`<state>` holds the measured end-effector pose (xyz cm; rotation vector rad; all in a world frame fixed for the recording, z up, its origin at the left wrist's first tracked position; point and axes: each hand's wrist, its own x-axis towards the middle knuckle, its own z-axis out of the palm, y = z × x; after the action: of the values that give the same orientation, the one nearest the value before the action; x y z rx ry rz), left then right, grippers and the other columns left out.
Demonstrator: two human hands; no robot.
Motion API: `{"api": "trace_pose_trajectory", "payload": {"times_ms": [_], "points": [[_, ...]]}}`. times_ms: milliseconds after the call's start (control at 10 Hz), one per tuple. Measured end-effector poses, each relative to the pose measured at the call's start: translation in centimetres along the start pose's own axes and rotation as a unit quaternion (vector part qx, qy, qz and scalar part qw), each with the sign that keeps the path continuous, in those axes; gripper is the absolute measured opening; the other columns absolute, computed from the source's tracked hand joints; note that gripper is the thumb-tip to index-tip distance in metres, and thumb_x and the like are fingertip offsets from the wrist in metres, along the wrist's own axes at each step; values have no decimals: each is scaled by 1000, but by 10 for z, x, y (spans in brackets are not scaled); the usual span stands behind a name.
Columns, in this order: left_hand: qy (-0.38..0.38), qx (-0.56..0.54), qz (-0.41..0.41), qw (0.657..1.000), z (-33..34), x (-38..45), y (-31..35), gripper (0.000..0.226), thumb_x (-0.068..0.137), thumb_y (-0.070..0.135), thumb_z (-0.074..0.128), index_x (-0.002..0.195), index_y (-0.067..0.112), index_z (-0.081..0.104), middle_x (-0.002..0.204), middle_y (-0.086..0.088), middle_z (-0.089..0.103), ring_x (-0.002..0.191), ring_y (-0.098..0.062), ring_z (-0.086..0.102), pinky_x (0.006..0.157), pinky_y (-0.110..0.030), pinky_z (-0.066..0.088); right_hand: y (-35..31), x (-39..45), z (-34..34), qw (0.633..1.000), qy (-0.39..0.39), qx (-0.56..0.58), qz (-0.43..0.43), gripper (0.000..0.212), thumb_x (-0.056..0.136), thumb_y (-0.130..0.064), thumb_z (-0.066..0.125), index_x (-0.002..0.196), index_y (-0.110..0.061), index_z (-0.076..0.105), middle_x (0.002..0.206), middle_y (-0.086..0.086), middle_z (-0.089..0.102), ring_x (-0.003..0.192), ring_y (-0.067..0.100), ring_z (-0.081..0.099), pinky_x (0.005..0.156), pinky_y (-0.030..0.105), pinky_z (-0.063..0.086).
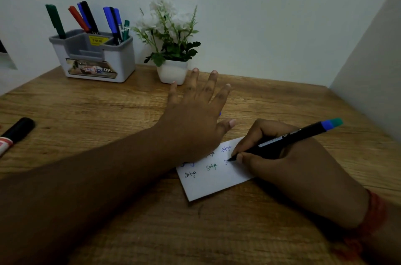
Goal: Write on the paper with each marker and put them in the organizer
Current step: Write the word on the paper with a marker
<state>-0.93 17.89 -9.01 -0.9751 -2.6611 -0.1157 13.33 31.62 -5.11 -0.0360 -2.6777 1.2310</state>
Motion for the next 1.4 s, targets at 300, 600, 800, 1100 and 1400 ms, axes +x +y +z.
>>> {"api": "trace_pose_trajectory", "payload": {"times_ms": [300,600,800,1100,1400], "points": [[1,-4,1,1000,-1,0,0,82,80,70,-6,154,34,-12,163,1,-23,147,-29,-27,117,-63,-1,-2,-1,-1,1000,12,5,-4,9,77,-14,75,72,-20,71,81,-5,73,75,9,65,61,21,50],[-11,-15,-1,1000,-5,-1,2,72,96,64,17,155,34,-11,162,2,-26,146,-27,-30,117,-61,-6,-1,0,-1,1000,11,3,2,8,78,-16,74,72,-20,70,79,-5,72,72,8,64,55,12,47],[-12,-11,0,1000,-5,-1,1,71,93,65,8,154,34,-12,162,2,-25,146,-28,-29,117,-62,-4,-2,-1,-1,1000,13,-3,11,10,77,-14,73,70,-20,70,78,-7,72,74,6,64,56,14,48],[-19,-8,-2,1000,-6,-1,2,73,93,65,13,154,34,-13,162,3,-26,146,-27,-30,117,-62,-3,-1,0,-2,1000,17,-2,14,10,79,-14,74,73,-19,70,82,-6,73,76,5,65,59,16,49],[-14,-12,0,1000,-6,-1,1,73,95,64,16,154,34,-13,162,2,-25,146,-27,-29,117,-62,-3,1,1,-3,999,37,3,11,10,79,-12,72,72,-18,69,80,-5,73,76,7,65,61,21,50]]}}
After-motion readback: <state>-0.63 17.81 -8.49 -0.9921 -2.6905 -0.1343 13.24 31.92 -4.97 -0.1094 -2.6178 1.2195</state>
